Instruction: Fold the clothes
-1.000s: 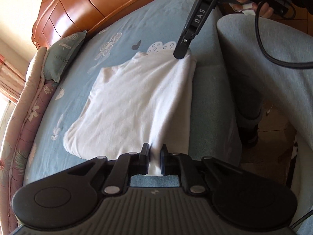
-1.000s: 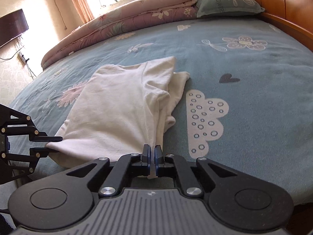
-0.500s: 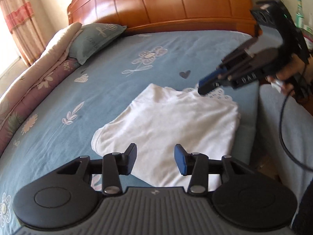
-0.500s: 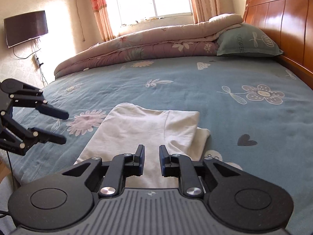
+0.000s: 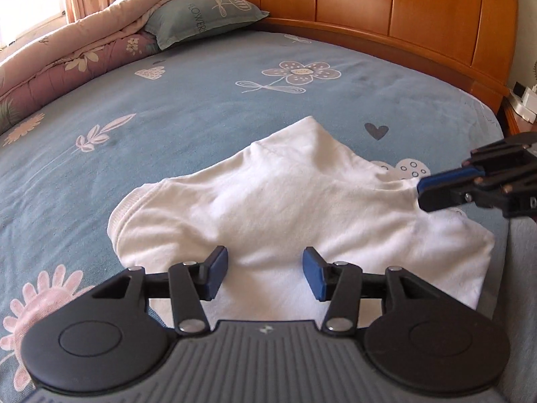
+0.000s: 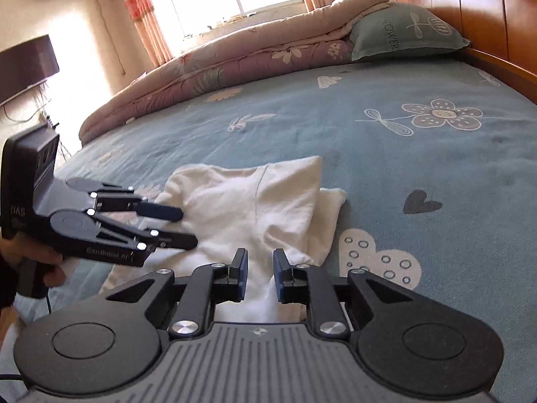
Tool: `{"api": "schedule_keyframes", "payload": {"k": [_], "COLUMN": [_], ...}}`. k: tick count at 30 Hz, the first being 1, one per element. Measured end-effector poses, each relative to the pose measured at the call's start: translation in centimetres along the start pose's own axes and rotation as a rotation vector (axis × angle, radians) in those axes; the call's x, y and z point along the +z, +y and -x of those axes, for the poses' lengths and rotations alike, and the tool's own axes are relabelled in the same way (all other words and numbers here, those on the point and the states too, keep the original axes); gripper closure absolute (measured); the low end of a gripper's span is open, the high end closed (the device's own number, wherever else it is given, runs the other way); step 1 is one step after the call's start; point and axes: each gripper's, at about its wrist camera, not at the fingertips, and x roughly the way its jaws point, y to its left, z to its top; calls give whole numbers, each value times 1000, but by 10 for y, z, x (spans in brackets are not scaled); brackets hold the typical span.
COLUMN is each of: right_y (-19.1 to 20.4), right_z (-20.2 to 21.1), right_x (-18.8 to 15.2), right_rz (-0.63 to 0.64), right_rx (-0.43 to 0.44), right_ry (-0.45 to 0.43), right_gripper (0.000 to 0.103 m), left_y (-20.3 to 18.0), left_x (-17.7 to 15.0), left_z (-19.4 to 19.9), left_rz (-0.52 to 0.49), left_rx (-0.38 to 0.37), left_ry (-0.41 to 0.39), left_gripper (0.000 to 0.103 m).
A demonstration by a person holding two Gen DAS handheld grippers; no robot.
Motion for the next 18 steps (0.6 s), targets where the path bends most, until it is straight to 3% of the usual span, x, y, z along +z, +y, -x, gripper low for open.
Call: {"api": "schedule_keyframes", "payload": {"k": [2,3,6,7,9,10,12,14,18], "right_y": [-19,-28,-48,-49,-47,-44,-40,-39,-54], "right_z": [-12,-22,-51,-56,-53,-50,-40,-32,-42], "right_x": [14,16,15,11,8,7,6,4,-8], "right_rz": [-68,-113,-225,-243,-251,-249,-241,-239,-301], "right_rx": [13,25,54,65,99,109,114,94,65], "right_ry": [-9,1,49,45,16,0,-29,-40,-10], "right_gripper": [61,58,57,60,86,91,92,92,89], "left_y": [2,3,4,5,4,3,2,-1,0], "left_x": [-1,-2,-3,-3,1,3,7,11,15], "left_z": [3,3,5,6,12,15,22,26,4], "left_rz": [18,25,41,50,60,64,68,54,40], "left_rx": [-11,-13,-15,-18,-29,-34,-55,-75,-58], "left_ry": [-9,-9,-16,-17,-29,-35,-56,-79,-42], "left_gripper": [52,52,52,51,51,51,48,37,36]}}
